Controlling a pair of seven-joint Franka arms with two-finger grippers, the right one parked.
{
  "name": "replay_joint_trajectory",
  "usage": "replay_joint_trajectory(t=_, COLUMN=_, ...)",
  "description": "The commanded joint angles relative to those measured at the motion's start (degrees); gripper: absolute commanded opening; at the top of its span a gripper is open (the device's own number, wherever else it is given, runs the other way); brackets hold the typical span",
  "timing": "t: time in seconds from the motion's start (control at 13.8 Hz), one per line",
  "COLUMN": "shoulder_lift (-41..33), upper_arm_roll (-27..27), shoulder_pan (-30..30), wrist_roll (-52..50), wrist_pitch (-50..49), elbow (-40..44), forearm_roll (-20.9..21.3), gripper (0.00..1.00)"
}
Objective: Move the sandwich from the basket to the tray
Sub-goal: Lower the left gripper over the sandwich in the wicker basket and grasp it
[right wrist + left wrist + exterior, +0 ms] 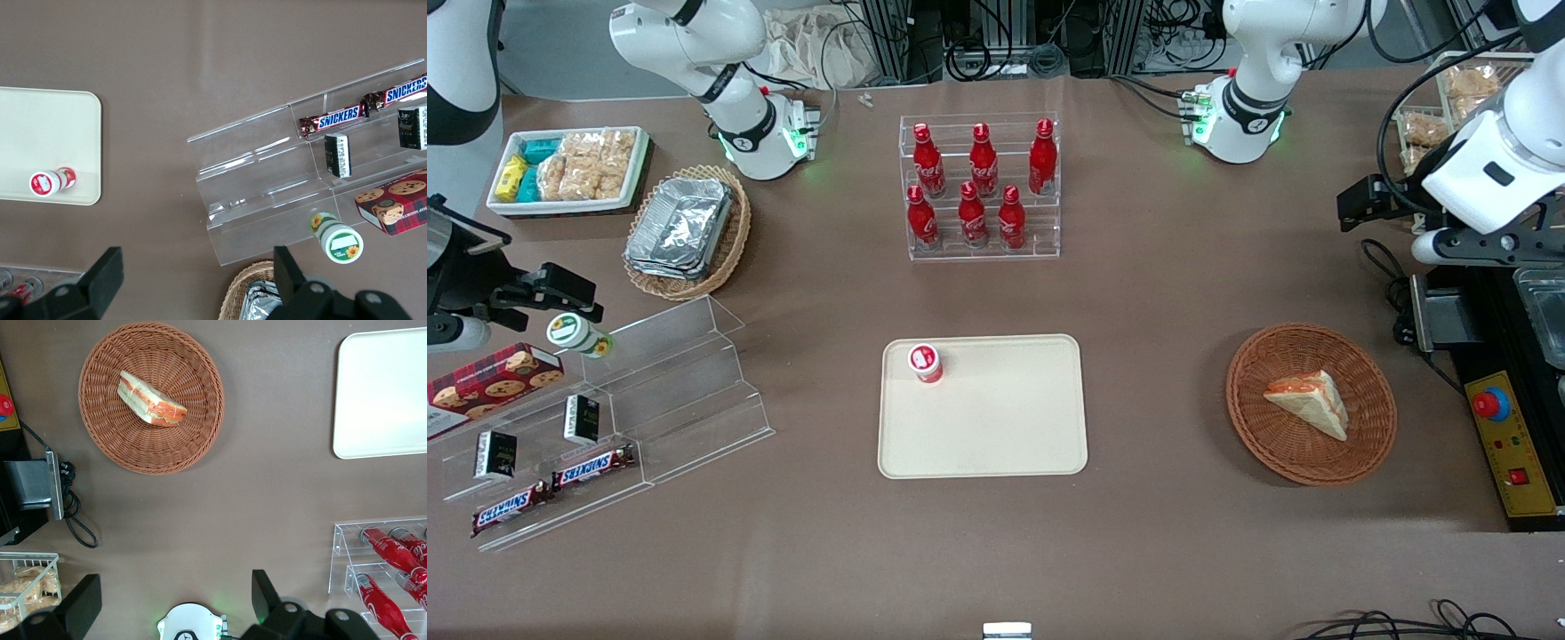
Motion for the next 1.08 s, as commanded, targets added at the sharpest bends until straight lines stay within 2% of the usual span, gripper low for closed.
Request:
replay_joint_trajectory(t=0.0, shoulder_lift=-0.5, upper_arm_roll=0.6, shoulder_pan=-0.9, wrist_roll=0.6, wrist_pitch=-0.4, elbow=0.2, forearm_roll=0.9, gripper=1.00)
replay_joint_trajectory(t=0.29, shoulder_lift=0.9, upper_arm_roll=0.6, shoulder_pan=-0.3, wrist_roll=-1.5, wrist_pitch=-0.1, elbow=-0.3, forearm_roll=1.4, gripper=1.00)
replay_joint_trajectory(t=0.65, shoulder_lift=6.7, upper_arm_roll=1.4, shoulder_pan=2.2, wrist_roll=-26.9, wrist_pitch=7.4, elbow=-1.7, forearm_roll=1.8, gripper=1.00)
replay_joint_trajectory(t=0.87, shoulder_lift=10.3, upper_arm_roll=2.5, shoulder_pan=3.6, wrist_roll=-29.8, wrist_pitch=14.7, elbow=-5.5, forearm_roll=1.7, gripper=1.00)
replay_joint_trajectory(t=1.01, shoulder_lift=11.7, upper_arm_roll=2.9, shoulder_pan=5.0, wrist_roll=-35.8, wrist_pitch=22.6, elbow=-10.7, forearm_roll=1.8, gripper=1.00)
